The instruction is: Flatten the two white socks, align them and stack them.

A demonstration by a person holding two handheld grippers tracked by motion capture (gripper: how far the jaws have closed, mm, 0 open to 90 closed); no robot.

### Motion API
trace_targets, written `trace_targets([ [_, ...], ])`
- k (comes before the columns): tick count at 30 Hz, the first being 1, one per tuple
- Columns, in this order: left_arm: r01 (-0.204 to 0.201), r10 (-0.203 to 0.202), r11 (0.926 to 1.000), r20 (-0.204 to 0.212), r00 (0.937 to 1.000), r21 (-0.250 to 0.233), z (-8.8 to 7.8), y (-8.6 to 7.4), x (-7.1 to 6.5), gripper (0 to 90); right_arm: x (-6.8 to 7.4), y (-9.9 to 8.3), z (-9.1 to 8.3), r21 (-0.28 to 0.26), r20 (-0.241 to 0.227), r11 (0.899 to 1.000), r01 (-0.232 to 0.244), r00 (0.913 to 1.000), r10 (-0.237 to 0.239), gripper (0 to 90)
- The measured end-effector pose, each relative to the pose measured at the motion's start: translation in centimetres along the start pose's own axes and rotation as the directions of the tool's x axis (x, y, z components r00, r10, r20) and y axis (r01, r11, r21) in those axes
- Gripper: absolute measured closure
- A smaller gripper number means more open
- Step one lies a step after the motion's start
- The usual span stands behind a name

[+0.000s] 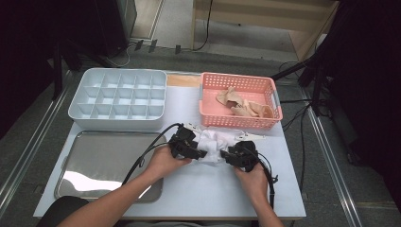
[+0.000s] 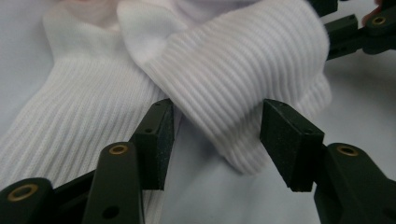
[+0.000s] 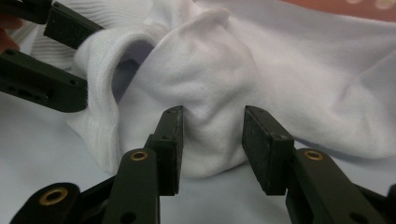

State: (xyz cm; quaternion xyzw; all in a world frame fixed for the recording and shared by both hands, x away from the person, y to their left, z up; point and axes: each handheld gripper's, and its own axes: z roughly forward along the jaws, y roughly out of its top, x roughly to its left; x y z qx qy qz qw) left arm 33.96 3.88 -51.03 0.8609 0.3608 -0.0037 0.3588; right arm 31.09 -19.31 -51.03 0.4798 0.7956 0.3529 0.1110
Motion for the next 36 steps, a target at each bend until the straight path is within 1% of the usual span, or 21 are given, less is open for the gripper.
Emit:
trace_targets([
  [1,-0.013,0.013,0.9999,-0.003,0.9999,-0.008,0.1,-0.1,-0.1,48.1,0.0,-0.1,0.1,0.002,0.004,1.000,0.005,1.0000,-0.005,59.7],
  [3,-0.030,0.030,0.9995,-0.005,0.9995,0.001,0.2,-0.1,-0.2,51.5,0.2,-0.2,0.4,-0.002,0.013,1.000,0.018,0.9998,-0.018,60.8],
  [4,-0.040,0.040,0.9992,-0.016,0.9990,0.002,0.3,-0.2,-0.3,53.5,0.3,-0.2,0.4,-0.003,0.019,1.000,0.026,0.9995,-0.026,62.1],
  [5,-0.062,0.062,0.9981,-0.034,0.9975,0.002,0.3,-0.3,-0.5,55.2,0.4,-0.3,0.5,-0.001,0.027,0.999,0.032,0.9991,-0.032,63.8],
  [6,-0.074,0.074,0.9972,-0.044,0.9963,0.000,0.3,-0.3,-0.6,56.9,0.5,-0.3,0.5,-0.002,0.039,0.999,0.039,0.9985,-0.039,65.9],
  [7,-0.094,0.094,0.9956,-0.054,0.9941,0.008,0.3,-0.4,-0.6,57.9,0.6,-0.3,0.6,-0.005,0.048,0.999,0.049,0.9977,-0.048,67.8],
  [9,-0.086,0.085,0.9963,-0.060,0.9946,-0.008,0.3,-0.5,-0.6,61.7,0.9,-0.5,0.7,-0.007,0.072,0.998,0.063,0.9955,-0.062,71.7],
  [10,-0.087,0.086,0.9962,-0.056,0.9947,-0.005,0.3,-0.5,-0.5,64.8,0.9,-0.5,0.7,-0.010,0.078,0.997,0.071,0.9945,-0.070,74.7],
  [12,-0.080,0.080,0.9967,-0.047,0.9957,-0.011,0.2,-0.5,-0.3,70.9,0.9,-0.4,0.6,-0.004,0.077,0.998,0.061,0.9952,-0.061,81.6],
  [13,-0.076,0.076,0.9971,-0.025,0.9968,-0.008,0.3,-0.5,-0.3,73.9,0.8,-0.4,0.7,-0.006,0.074,0.999,0.053,0.9958,-0.053,83.5],
  [14,-0.079,0.079,0.9968,-0.021,0.9966,-0.005,0.3,-0.5,-0.3,78.1,0.7,-0.3,0.6,-0.001,0.069,0.999,0.049,0.9964,-0.049,85.3],
  [15,-0.090,0.090,0.9959,-0.022,0.9957,-0.003,0.3,-0.6,-0.5,79.5,0.7,-0.2,0.6,0.004,0.067,0.999,0.040,0.9969,-0.040,86.2],
  [16,-0.096,0.096,0.9953,-0.020,0.9951,-0.001,0.2,-0.5,-0.6,81.8,0.5,0.0,0.5,0.020,0.054,1.000,0.021,0.9983,-0.022,87.0],
  [18,-0.100,0.100,0.9950,-0.020,0.9948,0.000,0.0,-0.5,-0.5,84.8,0.2,0.2,0.4,0.037,0.032,0.999,0.002,0.9995,-0.003,87.5],
  [21,-0.070,0.070,0.9974,0.005,0.9975,-0.016,-1.0,-0.2,-0.2,86.0,-0.3,0.4,-0.4,0.027,0.019,0.999,-0.028,0.9994,0.028,87.6],
  [22,-0.068,0.068,0.9975,0.008,0.9977,-0.019,-1.4,-0.1,-0.1,86.2,-0.5,0.5,-0.7,0.024,0.012,0.999,-0.035,0.9993,0.035,87.6],
  [26,-0.037,0.038,0.9990,0.034,0.9987,-0.027,-2.7,0.1,0.3,86.5,-1.3,0.9,-1.9,0.008,0.004,0.999,-0.052,0.9986,0.052,87.6],
  [30,-0.012,0.012,0.9998,0.052,0.9986,-0.014,-4.0,0.2,0.7,86.4,-2.2,1.0,-2.8,-0.002,-0.005,0.998,-0.069,0.9976,0.069,87.5],
  [33,0.008,-0.007,1.0000,0.063,0.9980,-0.005,-4.7,0.2,1.0,86.2,-2.7,1.1,-3.0,0.016,-0.016,0.997,-0.075,0.9970,0.075,87.1],
  [34,0.014,-0.014,0.9999,0.062,0.9980,-0.004,-5.0,0.1,1.3,86.2,-2.8,1.1,-3.1,0.019,-0.023,0.997,-0.081,0.9964,0.081,87.1],
  [36,0.023,-0.023,0.9997,0.060,0.9980,0.007,-5.5,0.1,1.7,86.1,-3.2,1.1,-3.2,0.020,-0.021,0.996,-0.084,0.9962,0.085,87.1],
])
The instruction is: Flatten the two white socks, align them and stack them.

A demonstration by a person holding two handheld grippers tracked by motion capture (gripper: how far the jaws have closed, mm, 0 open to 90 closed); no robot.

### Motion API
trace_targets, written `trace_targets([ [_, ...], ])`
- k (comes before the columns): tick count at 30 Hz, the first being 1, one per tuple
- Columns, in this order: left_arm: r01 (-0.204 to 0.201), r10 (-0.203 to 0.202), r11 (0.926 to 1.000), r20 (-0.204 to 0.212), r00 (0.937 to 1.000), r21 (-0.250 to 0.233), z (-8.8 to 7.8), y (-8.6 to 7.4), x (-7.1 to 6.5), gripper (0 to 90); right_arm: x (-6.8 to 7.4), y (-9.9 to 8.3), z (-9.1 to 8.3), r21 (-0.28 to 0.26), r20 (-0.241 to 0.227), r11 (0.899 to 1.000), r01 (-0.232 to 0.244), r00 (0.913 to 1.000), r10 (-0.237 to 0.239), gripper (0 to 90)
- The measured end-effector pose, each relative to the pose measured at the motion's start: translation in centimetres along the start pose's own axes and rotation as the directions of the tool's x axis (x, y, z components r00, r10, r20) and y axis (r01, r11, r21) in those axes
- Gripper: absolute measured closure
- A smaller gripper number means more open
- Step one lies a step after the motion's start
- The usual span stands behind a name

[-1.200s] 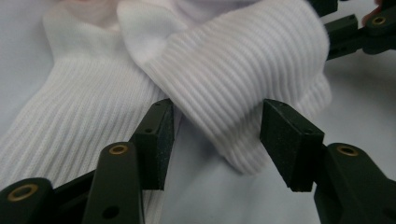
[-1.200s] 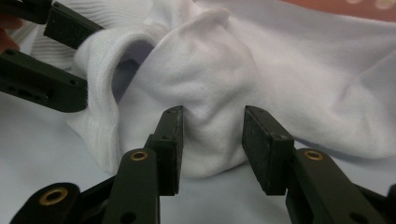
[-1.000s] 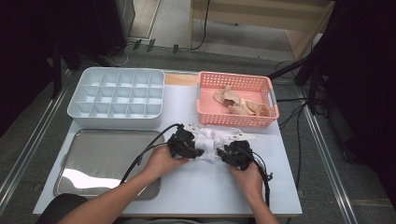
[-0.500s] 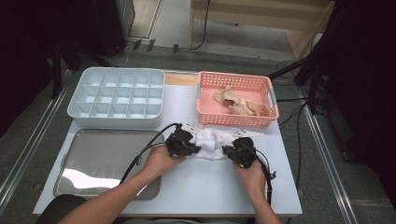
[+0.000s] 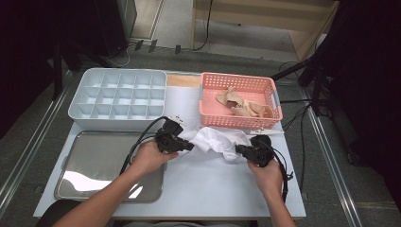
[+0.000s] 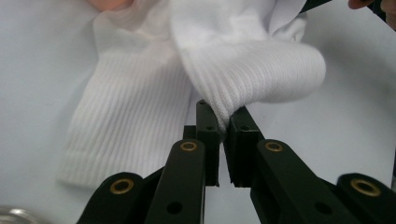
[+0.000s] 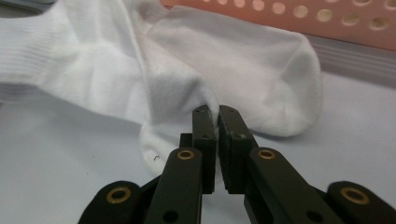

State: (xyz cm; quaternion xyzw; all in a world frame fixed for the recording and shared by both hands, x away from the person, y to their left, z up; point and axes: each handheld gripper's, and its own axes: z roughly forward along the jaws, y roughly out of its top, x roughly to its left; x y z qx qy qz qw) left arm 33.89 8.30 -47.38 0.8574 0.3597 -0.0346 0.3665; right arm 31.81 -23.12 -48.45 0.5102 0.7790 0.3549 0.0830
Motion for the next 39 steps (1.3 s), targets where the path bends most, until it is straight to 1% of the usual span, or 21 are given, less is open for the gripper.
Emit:
trace_targets([
  [2,0.013,-0.013,0.9999,-0.002,0.9999,0.009,-0.3,-0.1,0.4,86.0,-0.2,0.1,0.0,0.001,-0.003,1.000,-0.004,1.0000,0.004,87.1],
  [4,0.018,-0.017,0.9996,-0.007,0.9998,0.024,-0.6,-0.3,0.7,85.9,-0.2,0.1,0.1,0.008,-0.015,1.000,0.002,0.9999,-0.002,87.1],
  [6,0.027,-0.026,0.9991,-0.019,0.9995,0.032,-0.8,-0.4,1.0,85.8,0.0,0.3,0.4,0.017,-0.021,1.000,0.009,0.9997,-0.009,86.8],
  [8,0.048,-0.047,0.9982,-0.022,0.9986,0.036,-1.1,-0.6,1.5,85.6,0.2,0.4,0.9,0.022,-0.029,1.000,0.014,0.9995,-0.013,86.6],
  [9,0.046,-0.045,0.9981,-0.028,0.9986,0.042,-1.1,-0.6,1.6,85.4,0.4,0.5,1.1,0.026,-0.030,1.000,0.015,0.9994,-0.014,86.4],
  [11,0.054,-0.052,0.9972,-0.039,0.9979,0.052,-1.3,-0.7,2.1,85.0,0.5,0.7,1.8,0.036,-0.031,0.999,0.020,0.9993,-0.019,86.2],
  [14,0.087,-0.085,0.9952,-0.046,0.9954,0.045,-1.3,-0.9,2.7,83.3,0.5,0.9,2.6,0.041,-0.025,0.999,0.011,0.9996,-0.010,85.5],
  [17,0.104,-0.101,0.9937,-0.060,0.9931,0.043,-0.9,-0.9,3.3,79.2,0.4,1.0,3.3,0.038,-0.007,0.999,0.004,1.0000,-0.003,80.4],
  [19,0.105,-0.102,0.9936,-0.071,0.9922,0.041,-0.6,-0.9,3.5,76.8,0.2,1.1,3.4,0.031,0.006,0.999,-0.010,0.9999,0.009,75.2],
  [20,0.099,-0.096,0.9942,-0.075,0.9925,0.040,-0.6,-0.9,3.4,75.5,0.2,1.1,3.4,0.021,0.006,1.000,-0.014,0.9999,0.014,73.7],
  [22,0.091,-0.088,0.9950,-0.079,0.9930,0.041,-0.7,-0.9,3.3,73.7,0.1,1.1,3.0,0.002,0.003,1.000,-0.014,0.9999,0.014,72.9],
  [24,0.090,-0.088,0.9955,-0.079,0.9930,0.029,-1.0,-0.9,3.2,71.2,0.2,1.2,2.4,-0.021,0.001,1.000,-0.010,0.9999,0.010,72.0],
  [26,0.089,-0.087,0.9958,-0.076,0.9934,0.021,-1.4,-0.8,3.2,70.1,0.4,1.2,1.8,-0.039,-0.012,0.999,-0.013,0.9998,0.013,72.3],
  [27,0.091,-0.090,0.9957,-0.076,0.9931,0.017,-1.6,-0.8,3.1,68.5,0.6,1.1,1.4,-0.041,-0.018,0.999,-0.007,0.9998,0.006,72.6],
  [30,0.088,-0.088,0.9961,-0.073,0.9934,0.000,-2.2,-0.8,2.9,66.2,1.2,0.8,0.9,-0.036,-0.034,0.999,-0.001,0.9994,0.000,72.2],
  [33,0.092,-0.092,0.9957,-0.067,0.9935,-0.006,-2.3,-0.7,2.7,66.1,2.2,0.1,1.1,-0.024,-0.047,1.000,0.015,0.9988,-0.016,71.1],
  [34,0.093,-0.093,0.9957,-0.068,0.9933,-0.006,-2.2,-0.7,2.6,65.7,2.4,0.0,1.3,-0.021,-0.050,0.999,0.027,0.9984,-0.028,70.0],
  [35,0.090,-0.089,0.9960,-0.071,0.9935,0.002,-2.0,-0.7,2.6,65.2,2.7,-0.1,1.5,-0.016,-0.051,0.999,0.027,0.9983,-0.028,68.9],
  [37,0.084,-0.082,0.9963,-0.086,0.9929,0.015,-1.3,-0.8,2.8,63.0,3.1,-0.4,2.0,-0.012,-0.048,0.999,0.048,0.9977,-0.049,68.4],
  [38,0.086,-0.084,0.9961,-0.084,0.9930,0.022,-1.1,-0.8,3.0,62.9,3.4,-0.4,2.3,-0.007,-0.041,0.998,0.055,0.9976,-0.056,67.9],
  [39,0.097,-0.095,0.9951,-0.079,0.9924,0.020,-0.8,-0.9,3.2,63.0,3.5,-0.5,2.5,-0.007,-0.038,0.998,0.065,0.9972,-0.065,67.3],
])
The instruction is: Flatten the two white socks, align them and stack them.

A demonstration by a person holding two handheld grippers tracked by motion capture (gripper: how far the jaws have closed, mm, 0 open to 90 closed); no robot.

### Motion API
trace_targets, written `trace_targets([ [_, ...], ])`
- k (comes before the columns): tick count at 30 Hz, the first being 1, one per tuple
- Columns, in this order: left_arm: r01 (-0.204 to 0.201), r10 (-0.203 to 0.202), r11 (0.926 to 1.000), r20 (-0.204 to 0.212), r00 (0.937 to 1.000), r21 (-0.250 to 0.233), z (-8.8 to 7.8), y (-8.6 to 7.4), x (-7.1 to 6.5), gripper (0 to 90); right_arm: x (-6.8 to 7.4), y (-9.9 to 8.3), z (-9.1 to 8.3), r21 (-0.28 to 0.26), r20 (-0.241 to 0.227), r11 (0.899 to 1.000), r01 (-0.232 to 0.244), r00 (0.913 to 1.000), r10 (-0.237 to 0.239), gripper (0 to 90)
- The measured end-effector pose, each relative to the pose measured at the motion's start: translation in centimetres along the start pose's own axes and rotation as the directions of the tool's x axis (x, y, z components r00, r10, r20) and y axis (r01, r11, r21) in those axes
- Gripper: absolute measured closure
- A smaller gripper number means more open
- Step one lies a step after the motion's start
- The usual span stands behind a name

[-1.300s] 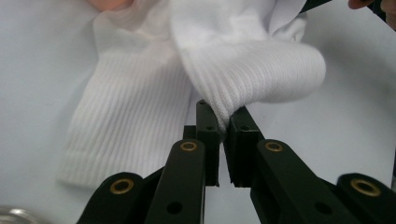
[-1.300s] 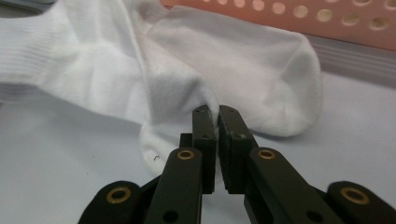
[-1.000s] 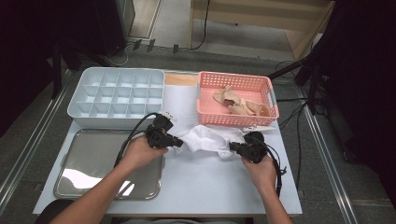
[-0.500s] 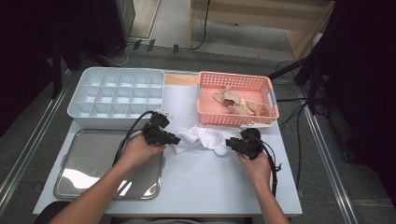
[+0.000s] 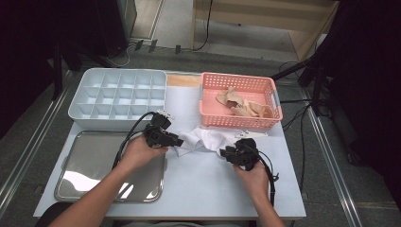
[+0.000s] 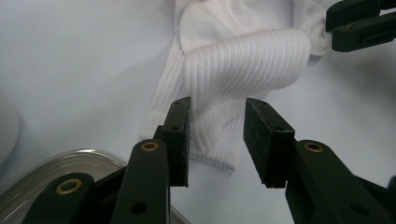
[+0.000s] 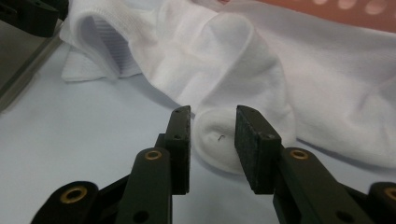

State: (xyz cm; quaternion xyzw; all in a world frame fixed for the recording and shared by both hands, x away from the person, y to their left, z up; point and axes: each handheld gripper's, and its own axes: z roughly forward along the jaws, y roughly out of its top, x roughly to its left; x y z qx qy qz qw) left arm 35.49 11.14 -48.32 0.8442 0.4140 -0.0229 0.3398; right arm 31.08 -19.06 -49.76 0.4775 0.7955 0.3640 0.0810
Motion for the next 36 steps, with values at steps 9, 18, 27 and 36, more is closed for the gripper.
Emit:
trace_targets([
  [9,0.002,-0.002,0.9991,-0.012,0.9999,0.042,1.9,-0.3,0.7,72.5,0.4,-0.3,1.9,0.009,0.056,0.999,0.050,0.9972,-0.050,69.9],
  [18,0.023,-0.023,0.9993,-0.005,0.9997,0.028,2.0,-0.4,0.9,84.9,-0.1,-0.1,1.8,0.029,0.065,0.999,0.019,0.9977,-0.021,87.3],
  [27,0.022,-0.022,0.9997,0.028,0.9994,0.013,-0.1,-0.2,0.8,85.6,-1.9,1.1,-0.5,-0.014,0.043,0.997,-0.070,0.9966,0.070,88.1],
  [36,0.051,-0.052,0.9986,0.045,0.9976,0.013,-0.9,-0.2,1.0,85.1,-4.8,2.0,-2.4,-0.066,0.067,0.989,-0.131,0.9884,0.136,88.1],
])
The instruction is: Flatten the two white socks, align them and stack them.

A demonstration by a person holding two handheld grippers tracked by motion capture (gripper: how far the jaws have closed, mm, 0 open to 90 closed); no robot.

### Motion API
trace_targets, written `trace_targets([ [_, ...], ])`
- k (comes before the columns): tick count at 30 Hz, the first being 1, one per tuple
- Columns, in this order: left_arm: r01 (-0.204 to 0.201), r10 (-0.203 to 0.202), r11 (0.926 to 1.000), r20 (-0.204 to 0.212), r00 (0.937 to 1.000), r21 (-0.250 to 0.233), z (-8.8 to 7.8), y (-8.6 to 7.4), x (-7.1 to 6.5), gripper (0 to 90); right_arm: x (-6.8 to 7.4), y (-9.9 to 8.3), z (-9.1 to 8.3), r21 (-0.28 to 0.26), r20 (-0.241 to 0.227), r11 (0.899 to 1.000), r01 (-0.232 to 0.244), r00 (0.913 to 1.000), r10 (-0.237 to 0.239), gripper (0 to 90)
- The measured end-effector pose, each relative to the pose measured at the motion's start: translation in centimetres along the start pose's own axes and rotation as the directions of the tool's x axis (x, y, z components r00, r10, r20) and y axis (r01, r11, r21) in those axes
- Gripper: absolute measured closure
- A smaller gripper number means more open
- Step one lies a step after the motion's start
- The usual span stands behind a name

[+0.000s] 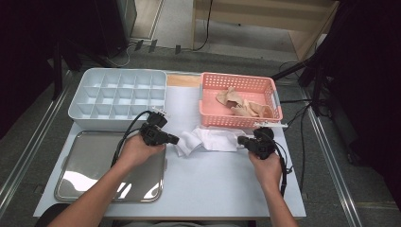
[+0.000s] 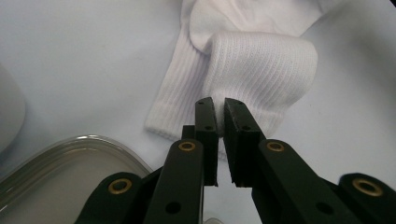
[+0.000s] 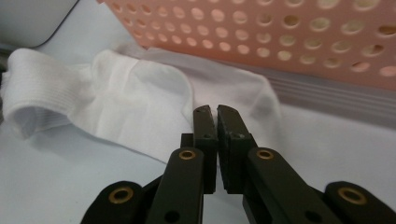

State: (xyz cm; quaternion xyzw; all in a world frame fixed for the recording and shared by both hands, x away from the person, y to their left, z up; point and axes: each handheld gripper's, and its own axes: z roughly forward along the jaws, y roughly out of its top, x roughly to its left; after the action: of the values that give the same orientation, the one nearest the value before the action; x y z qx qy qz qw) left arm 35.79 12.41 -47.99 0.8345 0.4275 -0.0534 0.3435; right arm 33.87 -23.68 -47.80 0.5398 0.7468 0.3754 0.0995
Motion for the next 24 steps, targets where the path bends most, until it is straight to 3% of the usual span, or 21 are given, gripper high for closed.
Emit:
trace_targets([
  [6,0.006,-0.006,0.9999,-0.005,1.0000,0.011,-0.3,-0.1,0.0,85.0,-1.5,0.9,-0.2,-0.015,0.016,1.000,-0.020,0.9997,0.020,88.1],
  [13,0.020,-0.020,0.9997,-0.019,0.9996,-0.013,-1.0,-0.1,0.6,84.9,-2.6,1.4,0.1,-0.020,0.023,0.999,-0.038,0.9990,0.039,88.1],
  [18,0.045,-0.045,0.9989,-0.027,0.9986,0.009,-0.4,-0.1,1.3,84.9,-2.8,1.0,1.0,0.021,0.023,0.999,-0.051,0.9985,0.050,87.5],
  [24,0.055,-0.054,0.9984,-0.038,0.9978,0.010,-0.1,-0.1,1.5,83.7,-2.9,0.8,1.2,0.019,0.015,0.998,-0.058,0.9982,0.057,84.8],
])
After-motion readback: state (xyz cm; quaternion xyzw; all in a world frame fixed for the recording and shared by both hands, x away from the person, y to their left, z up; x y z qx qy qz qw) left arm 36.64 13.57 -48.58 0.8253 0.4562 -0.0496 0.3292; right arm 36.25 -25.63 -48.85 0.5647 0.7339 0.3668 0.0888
